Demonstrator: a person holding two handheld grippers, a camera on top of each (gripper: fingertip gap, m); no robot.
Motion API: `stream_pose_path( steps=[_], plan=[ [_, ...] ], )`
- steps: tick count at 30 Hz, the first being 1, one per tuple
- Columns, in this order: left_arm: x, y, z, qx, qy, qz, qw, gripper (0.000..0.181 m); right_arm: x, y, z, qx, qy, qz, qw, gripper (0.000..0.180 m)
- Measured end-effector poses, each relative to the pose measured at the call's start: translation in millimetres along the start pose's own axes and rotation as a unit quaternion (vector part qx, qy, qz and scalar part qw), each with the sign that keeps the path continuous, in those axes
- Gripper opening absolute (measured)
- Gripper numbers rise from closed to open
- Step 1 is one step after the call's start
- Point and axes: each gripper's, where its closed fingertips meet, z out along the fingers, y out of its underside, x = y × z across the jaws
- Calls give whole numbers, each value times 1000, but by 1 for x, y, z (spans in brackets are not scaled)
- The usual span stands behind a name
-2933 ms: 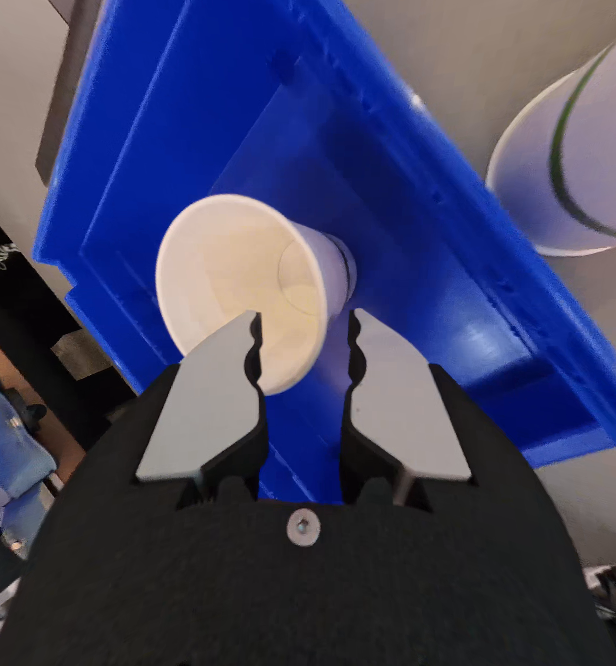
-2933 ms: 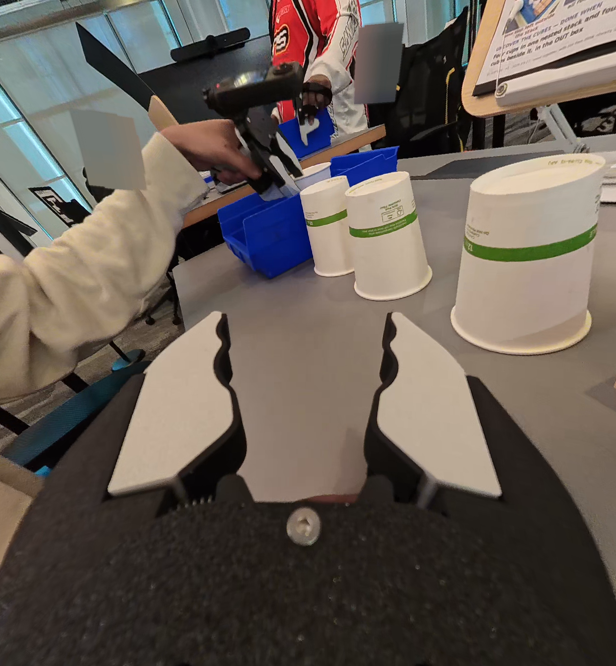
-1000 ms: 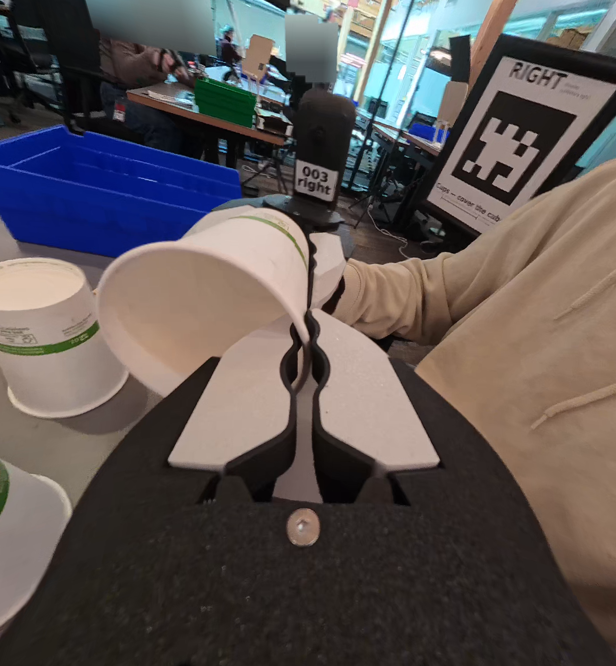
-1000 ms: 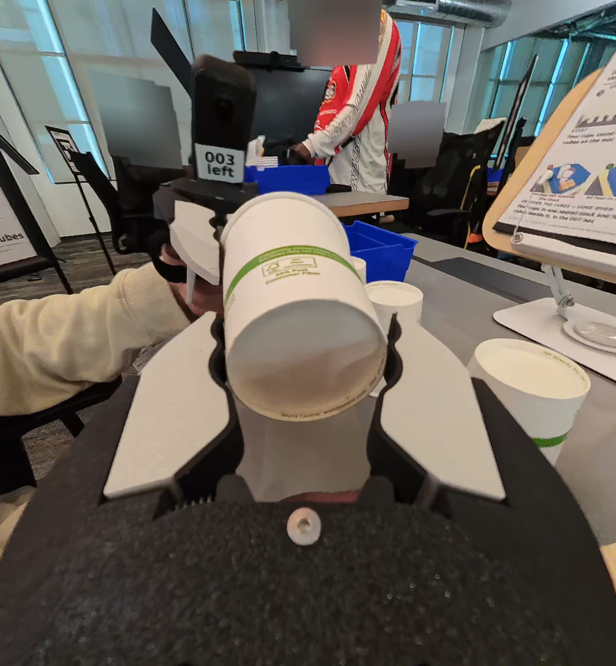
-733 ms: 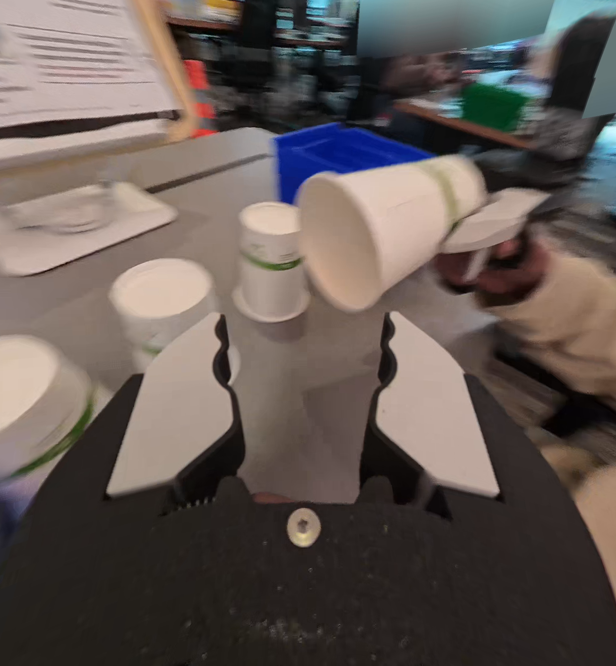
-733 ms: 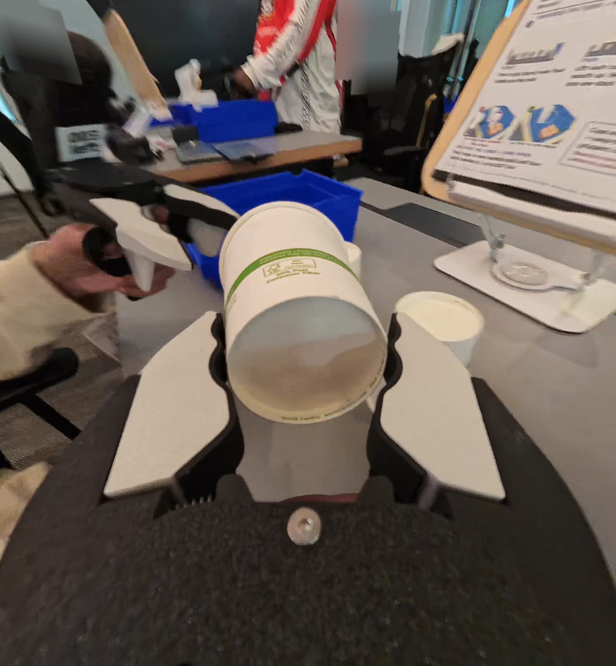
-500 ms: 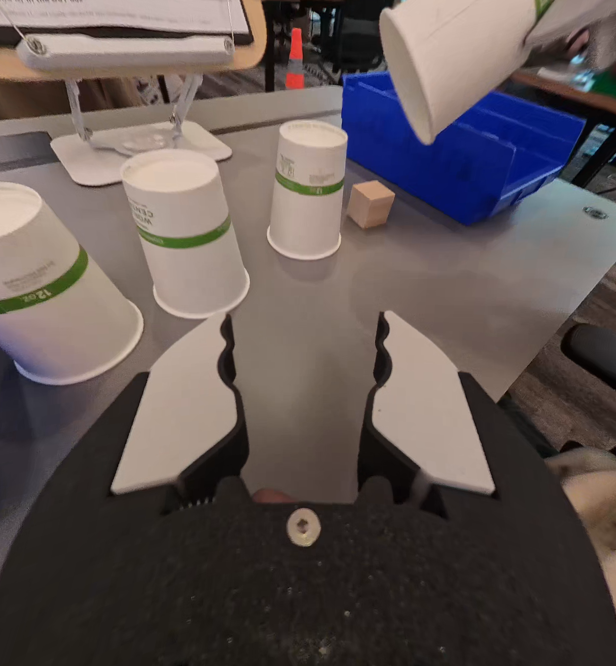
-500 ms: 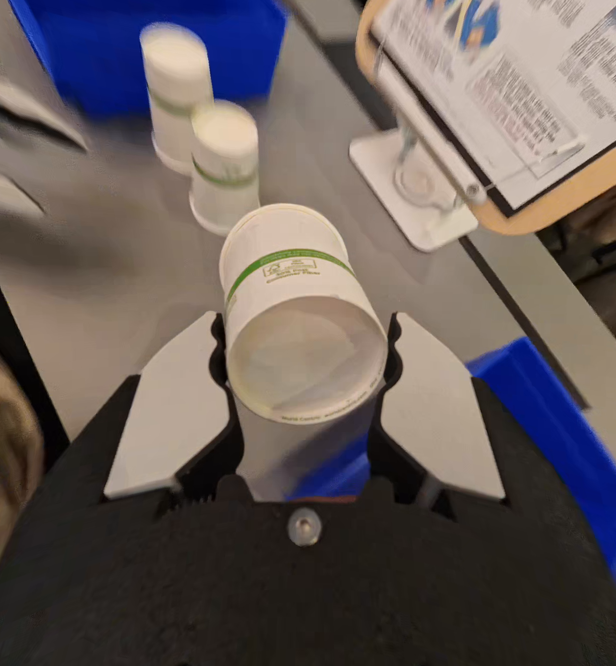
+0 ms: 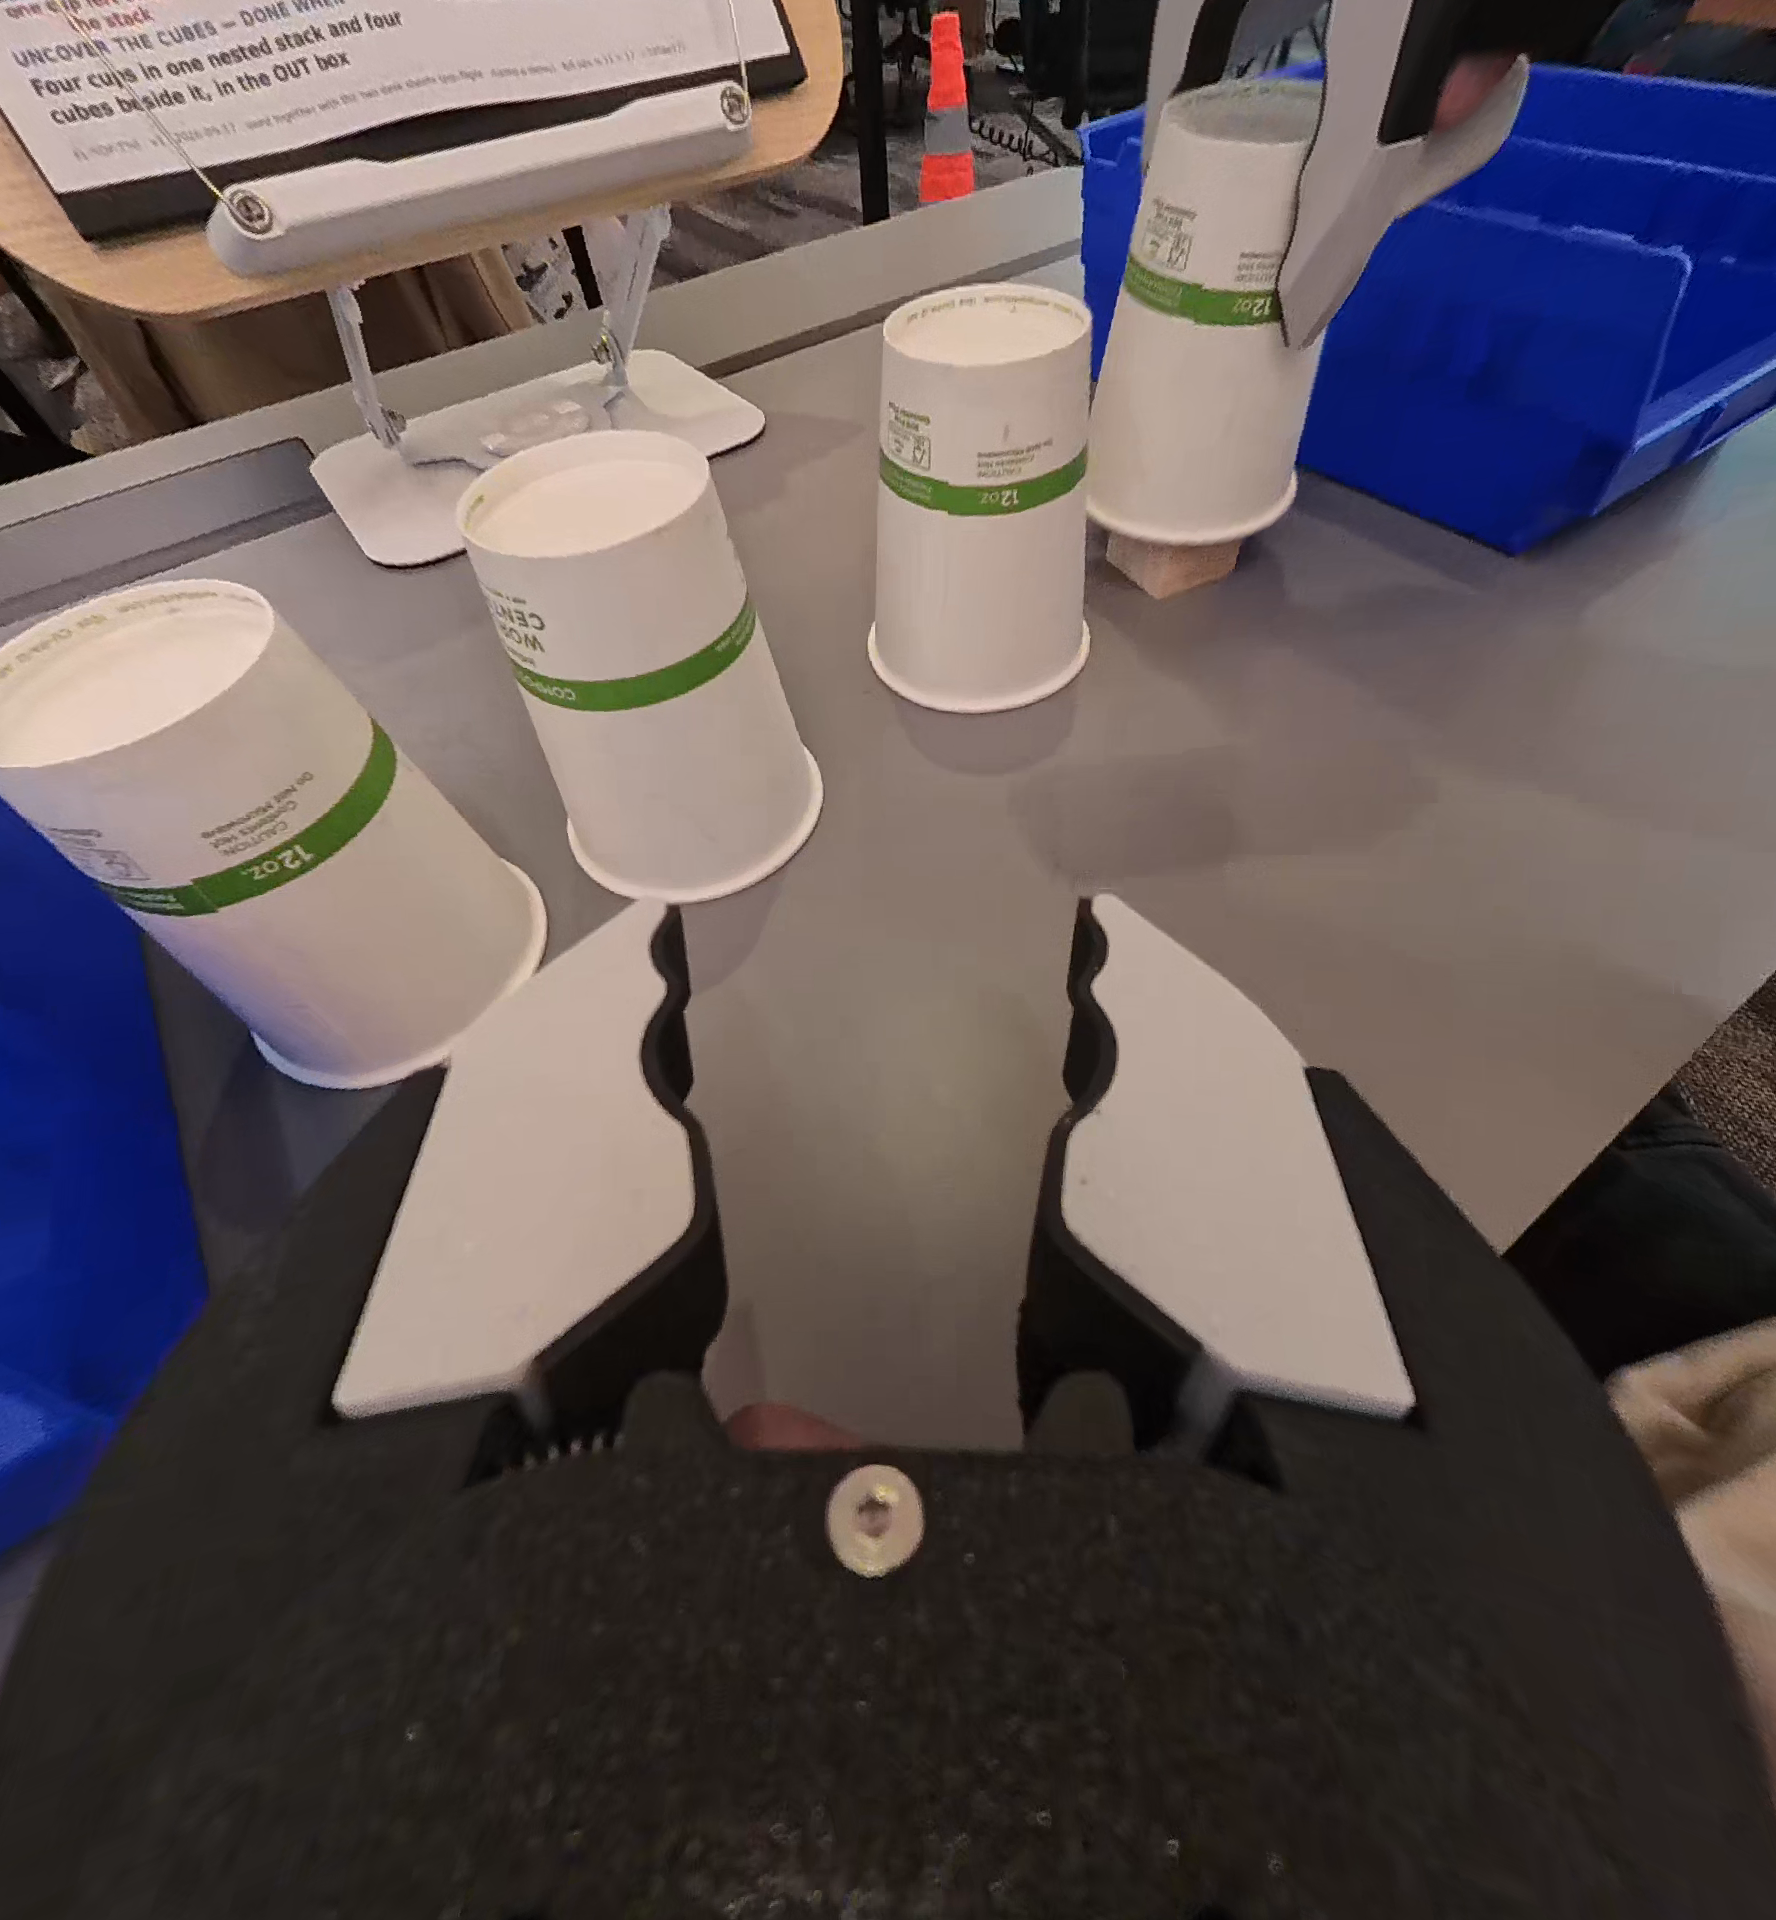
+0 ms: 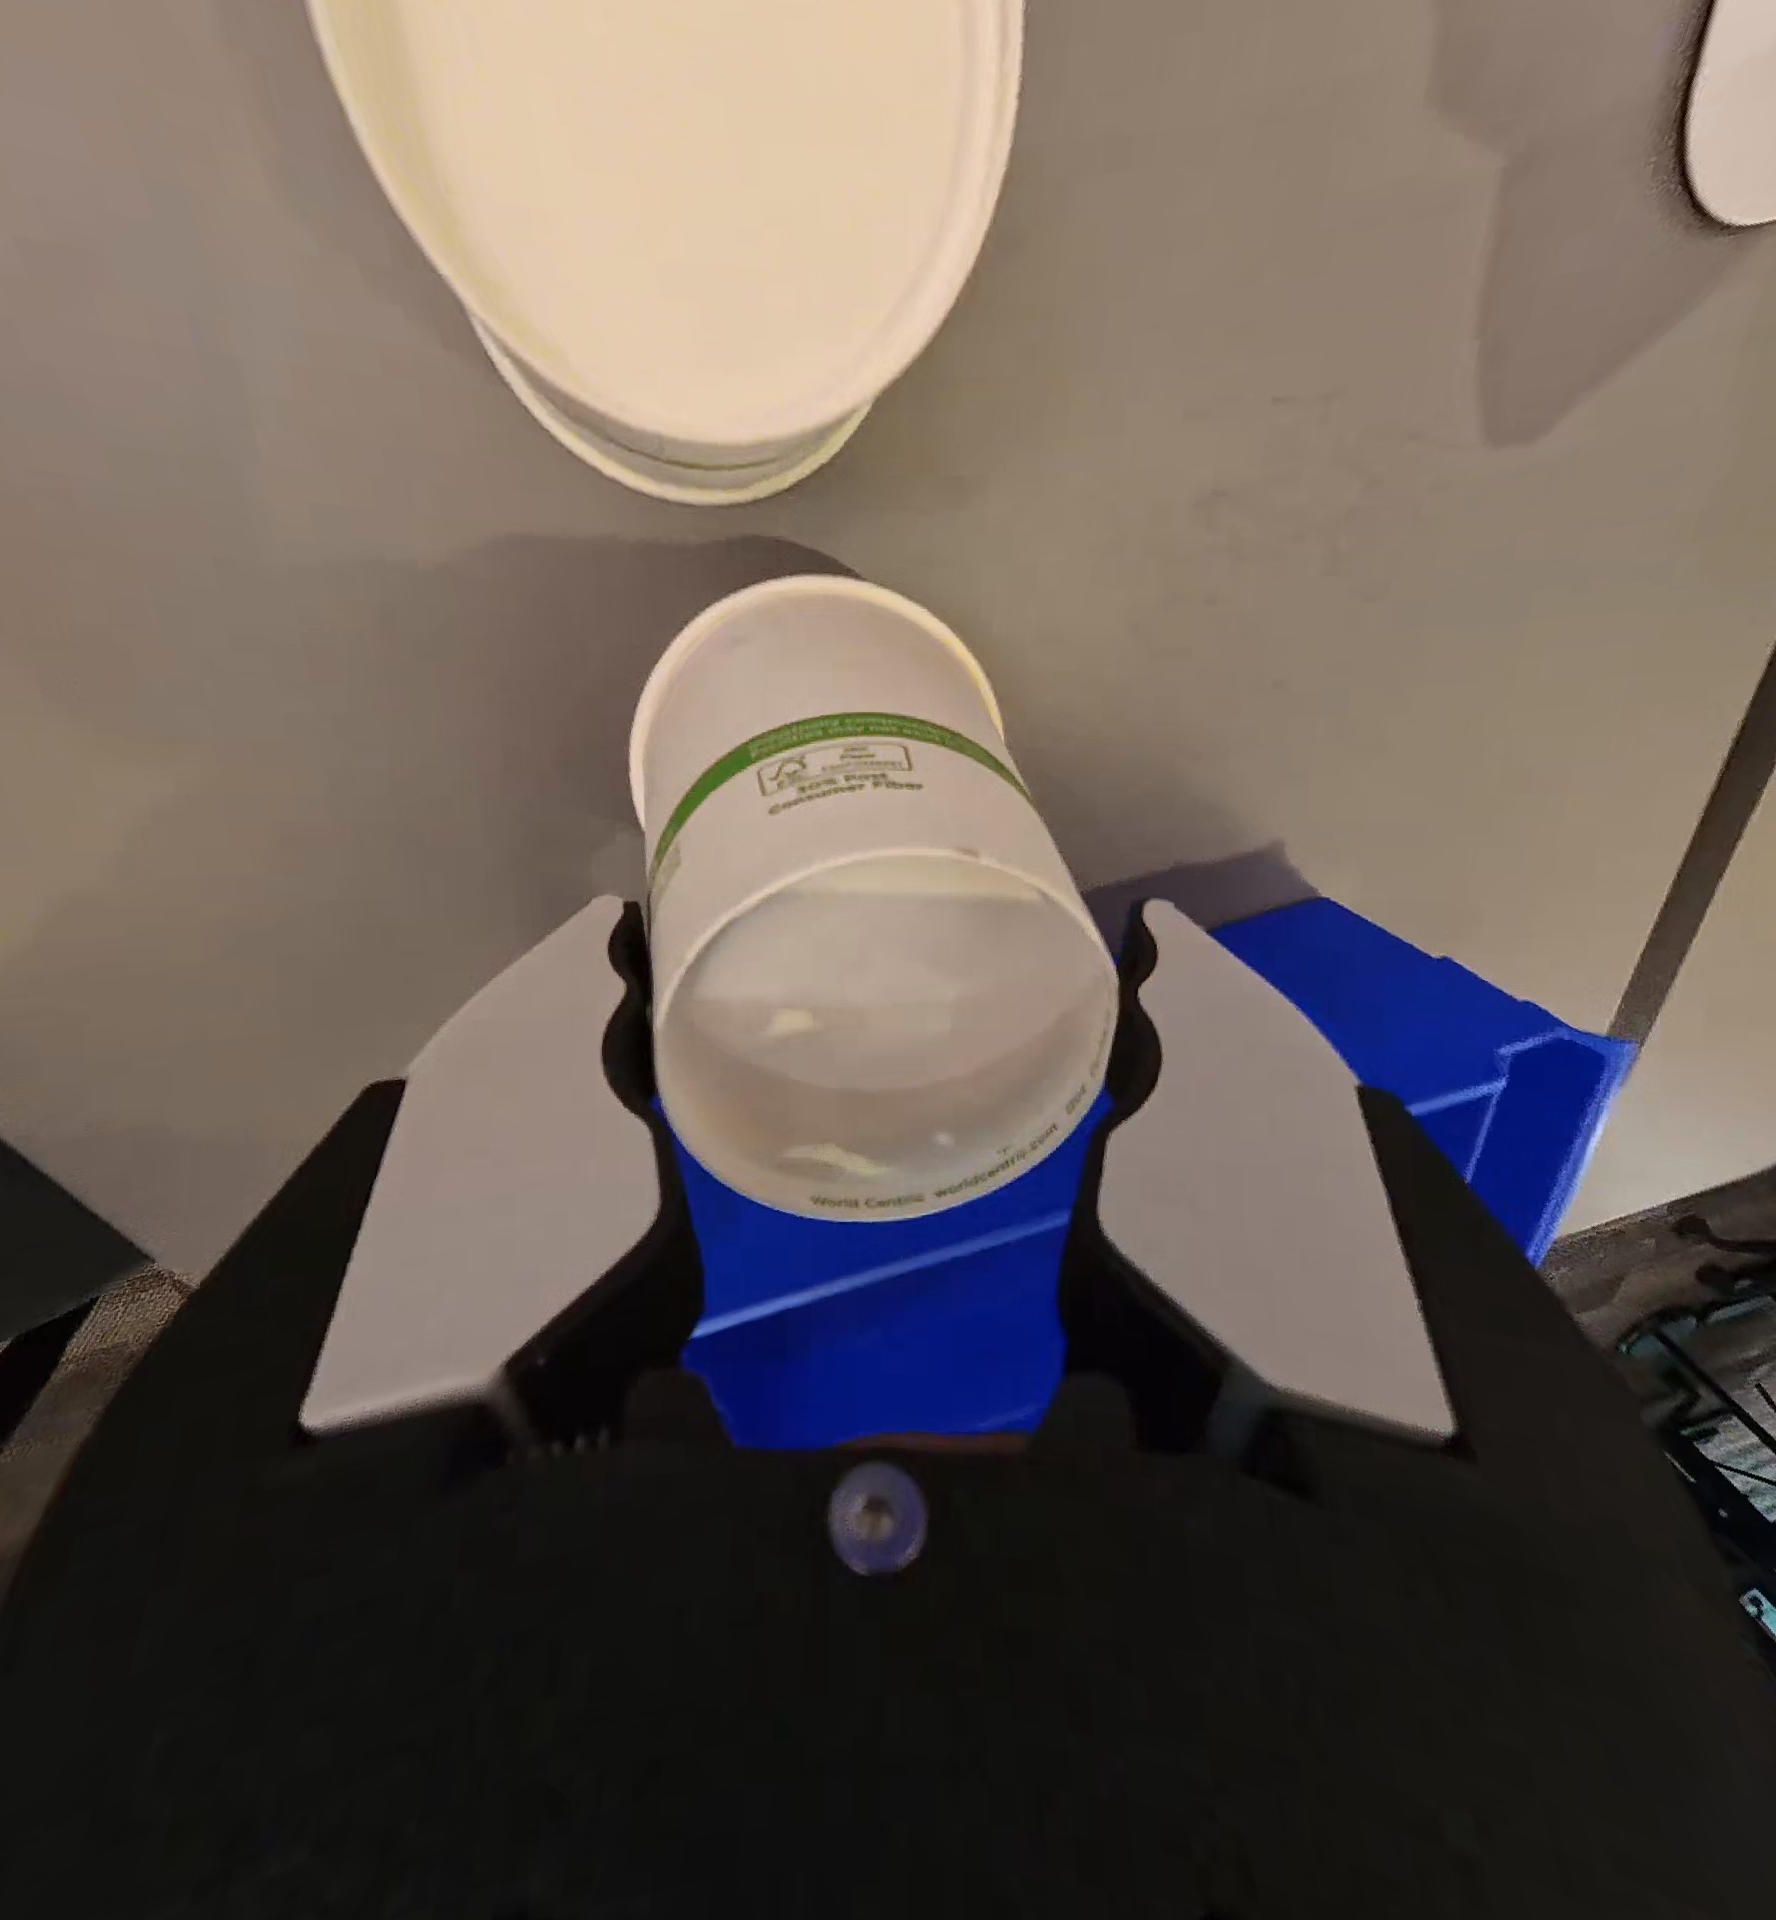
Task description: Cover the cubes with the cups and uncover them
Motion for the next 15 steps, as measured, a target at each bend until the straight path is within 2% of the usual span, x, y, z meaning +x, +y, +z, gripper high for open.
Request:
stream_pose_path(
  steps=[10, 11, 13, 15],
  plan=[
    [2, 9, 7, -22, 11, -5, 1000, 70, -8, -1, 27, -7, -30, 3, 1000, 86],
    [2, 10, 7, -24, 10, -7, 1000, 70, -8, -2, 26, 1, -31, 3, 1000, 87],
    [1, 11, 8, -26, 10, -14, 1000, 71, -4, -3, 13, 25, -11, 7, 1000, 100],
    [-2, 12, 7, -24, 6, -19, 1000, 71, -3, -8, -16, 83, 25, 22, 996, 99]
  ],
)
